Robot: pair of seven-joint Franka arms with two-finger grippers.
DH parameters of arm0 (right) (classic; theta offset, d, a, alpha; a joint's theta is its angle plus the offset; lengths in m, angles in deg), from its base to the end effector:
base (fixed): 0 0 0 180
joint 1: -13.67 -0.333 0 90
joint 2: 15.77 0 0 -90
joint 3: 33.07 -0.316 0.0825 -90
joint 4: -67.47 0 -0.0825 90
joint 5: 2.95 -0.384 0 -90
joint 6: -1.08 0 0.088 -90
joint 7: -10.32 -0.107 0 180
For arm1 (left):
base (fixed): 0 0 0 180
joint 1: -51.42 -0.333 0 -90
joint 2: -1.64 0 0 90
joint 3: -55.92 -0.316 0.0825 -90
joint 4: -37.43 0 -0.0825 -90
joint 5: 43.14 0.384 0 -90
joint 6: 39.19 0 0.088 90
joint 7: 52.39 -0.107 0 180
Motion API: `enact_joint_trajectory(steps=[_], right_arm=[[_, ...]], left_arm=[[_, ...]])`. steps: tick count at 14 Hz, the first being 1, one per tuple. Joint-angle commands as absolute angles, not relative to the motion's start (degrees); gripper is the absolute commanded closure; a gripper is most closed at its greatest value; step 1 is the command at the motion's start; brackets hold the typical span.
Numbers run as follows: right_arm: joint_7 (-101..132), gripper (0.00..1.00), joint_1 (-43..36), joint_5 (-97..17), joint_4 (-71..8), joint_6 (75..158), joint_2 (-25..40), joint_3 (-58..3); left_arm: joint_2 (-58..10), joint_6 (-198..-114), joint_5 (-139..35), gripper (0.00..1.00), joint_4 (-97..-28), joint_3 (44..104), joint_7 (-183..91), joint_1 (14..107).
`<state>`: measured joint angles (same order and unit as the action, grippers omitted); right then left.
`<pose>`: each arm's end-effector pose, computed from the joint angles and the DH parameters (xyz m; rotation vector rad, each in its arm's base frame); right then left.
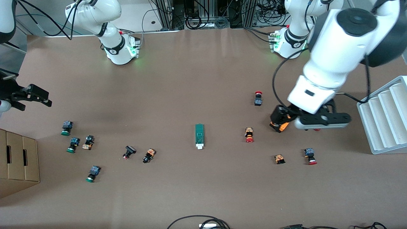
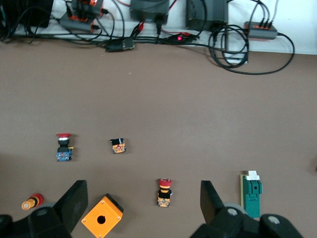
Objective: Close load switch with both arms
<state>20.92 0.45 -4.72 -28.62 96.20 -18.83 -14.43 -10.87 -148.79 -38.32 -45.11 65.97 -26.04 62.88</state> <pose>0.5434 -0.0530 0.6099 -3.0952 -0.1368 -0.0620 0.6114 -0.2211 0.5925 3.0520 0.1152 0.3893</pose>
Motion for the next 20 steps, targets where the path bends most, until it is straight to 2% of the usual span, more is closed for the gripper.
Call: enact_joint_trajectory(steps=[1, 8, 14, 20], right_arm=[[21.2, 0.0, 0.1, -4.2, -28.2, 95.4, -19.2, -14.4], [21.2, 0.0, 0.1, -4.2, -28.2, 95.3, -19.2, -14.4], [21.2, 0.0, 0.1, -4.2, -28.2, 95.3, -19.3, -14.4], [21.2, 0.0, 0.1, -4.2, -28.2, 95.3, -19.2, -14.4]], left_arm=[[-8.6, -145.6, -42.7, 0.0, -47.1, 65.9, -30.2, 57.8], [-7.9, -140.0, -46.8, 0.0, -47.0, 52.1, -41.7, 55.8], [-3.5, -136.1, -46.7, 0.0, -48.6, 51.4, -43.9, 53.3], [-3.2, -135.9, -46.7, 0.0, -48.5, 51.3, -51.2, 51.0]])
